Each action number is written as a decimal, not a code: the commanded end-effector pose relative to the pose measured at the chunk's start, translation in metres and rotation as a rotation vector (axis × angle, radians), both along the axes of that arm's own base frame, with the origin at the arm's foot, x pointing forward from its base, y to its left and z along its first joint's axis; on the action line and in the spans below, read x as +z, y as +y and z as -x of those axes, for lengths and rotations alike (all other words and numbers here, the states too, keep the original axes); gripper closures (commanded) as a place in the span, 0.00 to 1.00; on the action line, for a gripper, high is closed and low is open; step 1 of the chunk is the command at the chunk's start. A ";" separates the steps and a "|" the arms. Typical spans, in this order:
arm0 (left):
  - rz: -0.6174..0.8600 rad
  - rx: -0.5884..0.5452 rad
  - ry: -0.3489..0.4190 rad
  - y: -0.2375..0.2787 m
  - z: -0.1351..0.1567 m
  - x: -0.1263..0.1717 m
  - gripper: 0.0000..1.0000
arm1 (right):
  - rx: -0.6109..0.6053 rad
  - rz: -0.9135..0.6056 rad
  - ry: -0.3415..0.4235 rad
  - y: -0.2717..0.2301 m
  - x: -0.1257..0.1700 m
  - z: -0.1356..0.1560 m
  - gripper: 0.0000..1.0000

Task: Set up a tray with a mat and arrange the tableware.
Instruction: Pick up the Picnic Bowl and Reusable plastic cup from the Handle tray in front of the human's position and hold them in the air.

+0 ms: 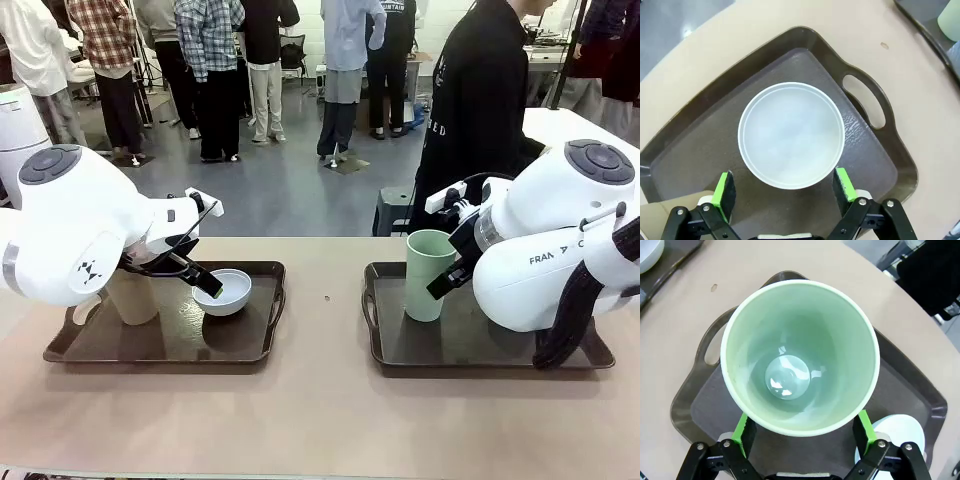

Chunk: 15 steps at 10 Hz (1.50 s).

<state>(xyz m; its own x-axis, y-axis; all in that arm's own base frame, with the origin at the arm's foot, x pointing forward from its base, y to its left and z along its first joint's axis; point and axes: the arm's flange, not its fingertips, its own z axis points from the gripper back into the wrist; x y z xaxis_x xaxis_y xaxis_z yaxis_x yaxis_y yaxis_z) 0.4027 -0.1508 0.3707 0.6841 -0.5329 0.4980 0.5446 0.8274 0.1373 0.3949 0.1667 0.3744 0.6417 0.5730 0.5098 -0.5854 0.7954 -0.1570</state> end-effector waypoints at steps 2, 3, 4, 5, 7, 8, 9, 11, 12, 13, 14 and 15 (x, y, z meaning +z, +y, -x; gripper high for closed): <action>0.000 0.000 -0.001 0.000 0.000 0.000 0.00 | 0.000 0.000 0.000 0.000 0.000 0.000 0.00; 0.000 0.000 -0.001 0.000 0.000 0.000 0.00 | 0.000 0.000 0.000 0.000 0.000 0.000 0.00; 0.000 0.000 -0.001 0.000 0.000 0.000 0.00 | 0.000 0.000 0.000 0.000 0.000 0.000 0.00; 0.000 0.000 -0.001 0.000 0.000 0.000 0.00 | 0.000 0.000 0.000 0.000 0.000 0.000 0.00; 0.000 0.000 -0.001 0.000 0.000 0.000 0.00 | 0.000 0.000 0.000 0.000 0.000 0.000 0.00; 0.000 0.000 -0.001 0.000 0.000 0.000 0.00 | 0.000 0.000 0.000 0.000 0.000 0.000 0.00; 0.000 0.000 -0.001 0.000 0.000 0.000 0.00 | 0.000 0.000 0.000 0.000 0.000 0.000 0.00; 0.000 0.000 -0.001 0.000 0.000 0.000 0.00 | 0.000 0.000 0.000 0.000 0.000 0.000 0.00; 0.000 -0.001 0.000 0.000 0.000 0.000 0.00 | 0.000 0.000 0.000 0.000 0.000 0.000 0.00; 0.058 -0.060 0.030 0.002 0.025 0.028 0.00 | -0.091 0.024 0.077 -0.003 0.018 0.023 0.00; 0.148 -0.169 0.105 -0.005 0.073 0.071 0.00 | -0.059 -0.050 0.109 -0.006 0.042 0.062 0.00; 0.144 -0.182 0.121 0.003 0.113 0.103 0.00 | -0.117 -0.065 0.140 -0.020 0.060 0.102 0.00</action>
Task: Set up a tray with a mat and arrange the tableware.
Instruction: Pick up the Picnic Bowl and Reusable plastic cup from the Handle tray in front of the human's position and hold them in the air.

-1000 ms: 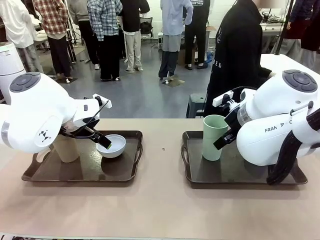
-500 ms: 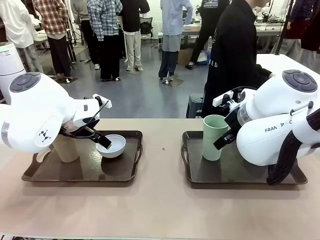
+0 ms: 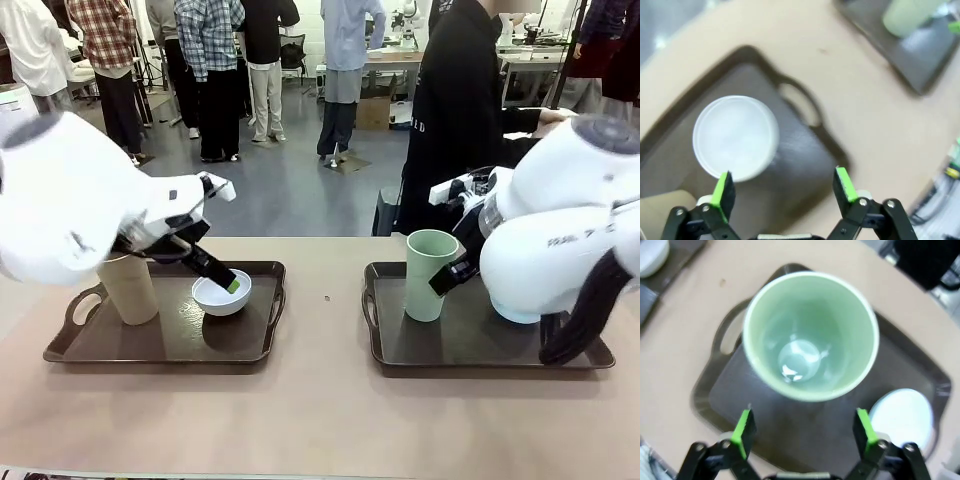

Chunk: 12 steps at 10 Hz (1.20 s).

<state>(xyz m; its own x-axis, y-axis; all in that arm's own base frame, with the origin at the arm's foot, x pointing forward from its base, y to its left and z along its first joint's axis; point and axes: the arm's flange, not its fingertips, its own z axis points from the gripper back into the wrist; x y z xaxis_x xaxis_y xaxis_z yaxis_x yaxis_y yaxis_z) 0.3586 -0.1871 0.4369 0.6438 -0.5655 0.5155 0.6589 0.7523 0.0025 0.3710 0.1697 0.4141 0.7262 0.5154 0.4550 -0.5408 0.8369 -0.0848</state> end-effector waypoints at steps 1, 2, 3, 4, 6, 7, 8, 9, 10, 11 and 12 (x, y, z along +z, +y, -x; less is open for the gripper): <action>-0.001 -0.006 0.126 0.053 0.105 0.053 0.00 | -0.091 -0.050 0.056 -0.044 0.032 0.123 0.00; -0.148 0.033 0.284 0.064 0.138 0.048 0.00 | -0.148 -0.050 0.096 -0.068 0.033 0.162 0.00; -0.282 0.190 0.368 0.086 0.152 0.038 0.00 | -0.287 0.051 0.190 -0.093 0.014 0.185 0.00; -0.345 0.373 0.341 0.102 0.144 0.030 0.00 | -0.445 0.173 0.268 -0.111 -0.008 0.183 0.00; -0.129 0.093 0.215 0.031 0.082 0.059 0.00 | -0.166 -0.006 0.121 -0.030 0.085 0.072 0.00; -0.129 0.093 0.215 0.031 0.082 0.059 0.00 | -0.166 -0.006 0.121 -0.030 0.085 0.072 0.00; -0.209 0.204 0.249 0.054 0.096 0.067 0.00 | -0.279 0.062 0.151 -0.052 0.096 0.093 0.00; -0.026 0.144 0.270 0.068 0.081 0.070 0.00 | -0.204 -0.113 0.314 -0.053 0.098 0.078 0.00; 0.229 0.079 0.258 0.107 0.084 0.079 0.00 | -0.227 -0.361 0.419 -0.095 0.109 0.071 0.00; 0.502 0.058 0.317 0.153 0.091 0.085 0.00 | -0.308 -0.514 0.496 -0.148 0.112 0.072 0.00; 0.619 0.070 0.443 0.190 0.105 0.085 0.00 | -0.384 -0.558 0.529 -0.192 0.109 0.078 0.00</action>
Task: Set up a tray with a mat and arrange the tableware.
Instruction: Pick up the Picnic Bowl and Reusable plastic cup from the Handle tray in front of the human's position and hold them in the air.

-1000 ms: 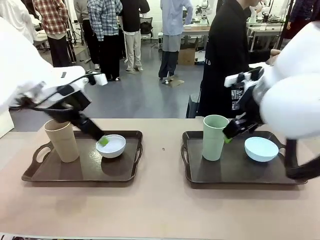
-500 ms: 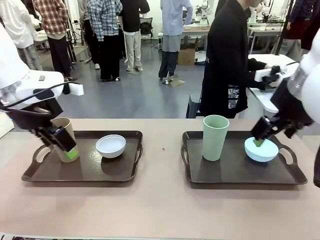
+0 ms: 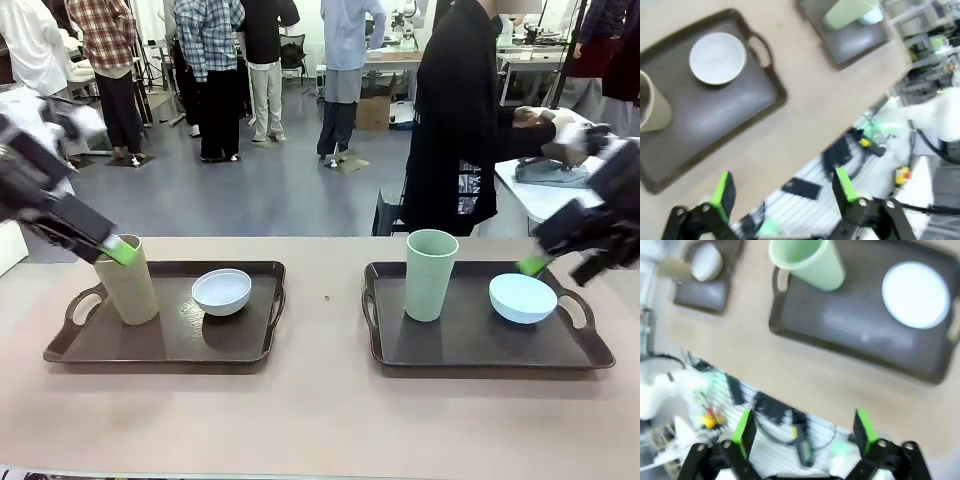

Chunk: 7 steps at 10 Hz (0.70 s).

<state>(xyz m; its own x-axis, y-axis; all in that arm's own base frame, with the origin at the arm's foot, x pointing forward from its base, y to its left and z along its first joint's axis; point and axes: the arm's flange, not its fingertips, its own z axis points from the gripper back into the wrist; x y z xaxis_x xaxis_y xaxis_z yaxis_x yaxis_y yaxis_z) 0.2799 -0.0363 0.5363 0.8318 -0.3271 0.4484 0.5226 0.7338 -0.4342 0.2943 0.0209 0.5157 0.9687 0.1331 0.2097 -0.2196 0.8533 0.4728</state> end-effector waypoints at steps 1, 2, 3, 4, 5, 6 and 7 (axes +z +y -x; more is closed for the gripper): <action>0.292 0.074 0.231 0.074 0.032 -0.019 0.00 | -0.203 -0.114 0.128 -0.081 0.003 0.010 0.00; 0.000 0.000 0.000 0.000 0.000 0.000 0.00 | 0.000 0.000 0.000 0.000 0.000 0.000 0.00; 0.000 0.000 0.000 0.000 0.000 0.000 0.00 | 0.000 0.000 0.000 0.000 0.000 0.000 0.00; 0.176 0.003 0.070 0.055 0.019 -0.003 0.00 | -0.092 -0.091 0.066 -0.067 0.000 0.013 0.00; 0.457 -0.030 0.111 0.068 0.004 0.005 0.00 | 0.018 -0.533 0.090 -0.074 0.018 -0.002 0.00; 0.780 0.048 0.104 0.111 -0.003 0.008 0.00 | -0.025 -0.883 0.057 -0.127 0.019 -0.010 0.00; 0.946 0.150 0.107 0.154 -0.002 0.000 0.00 | -0.076 -1.061 0.033 -0.161 0.013 -0.010 0.00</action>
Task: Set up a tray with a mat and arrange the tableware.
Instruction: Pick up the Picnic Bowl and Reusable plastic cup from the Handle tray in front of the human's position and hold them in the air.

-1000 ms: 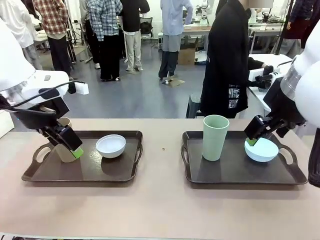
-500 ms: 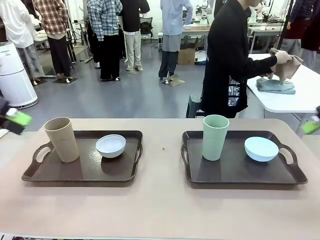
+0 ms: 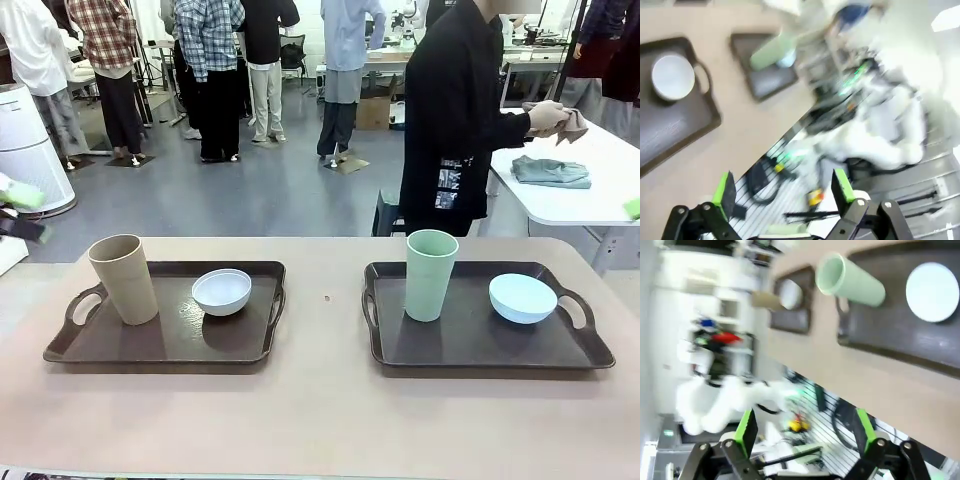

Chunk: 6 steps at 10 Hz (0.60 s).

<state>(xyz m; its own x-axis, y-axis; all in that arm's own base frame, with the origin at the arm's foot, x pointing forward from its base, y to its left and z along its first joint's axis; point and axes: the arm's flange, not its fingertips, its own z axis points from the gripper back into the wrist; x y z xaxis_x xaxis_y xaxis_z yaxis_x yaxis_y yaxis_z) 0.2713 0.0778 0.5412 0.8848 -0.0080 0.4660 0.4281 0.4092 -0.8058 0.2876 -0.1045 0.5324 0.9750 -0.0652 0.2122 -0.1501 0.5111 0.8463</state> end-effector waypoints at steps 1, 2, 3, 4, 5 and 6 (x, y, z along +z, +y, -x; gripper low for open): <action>0.535 0.161 0.117 0.077 -0.008 -0.024 0.00 | -0.076 -0.695 -0.024 -0.076 -0.019 -0.014 0.00; 0.514 0.151 0.276 0.091 -0.012 -0.047 0.00 | -0.116 -0.722 -0.007 -0.089 -0.033 -0.015 0.00; 0.162 0.055 0.033 0.048 0.005 -0.009 0.00 | -0.163 -0.570 0.063 -0.079 -0.043 -0.020 0.00; 0.162 0.055 0.033 0.048 0.005 -0.009 0.00 | -0.095 -0.327 -0.016 -0.083 -0.018 0.008 0.00; 0.162 0.055 0.033 0.048 0.005 -0.009 0.00 | -0.095 -0.327 -0.016 -0.083 -0.018 0.008 0.00; 0.162 0.055 0.033 0.048 0.005 -0.009 0.00 | -0.095 -0.327 -0.016 -0.083 -0.018 0.008 0.00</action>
<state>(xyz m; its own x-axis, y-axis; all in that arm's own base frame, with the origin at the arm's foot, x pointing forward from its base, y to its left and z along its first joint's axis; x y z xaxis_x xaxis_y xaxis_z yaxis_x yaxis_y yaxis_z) 0.2738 0.1259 0.5277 0.9141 0.1018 0.3925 0.3513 0.2843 -0.8920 0.2886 -0.1917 0.5064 0.9585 -0.2493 0.1383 -0.0974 0.1698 0.9806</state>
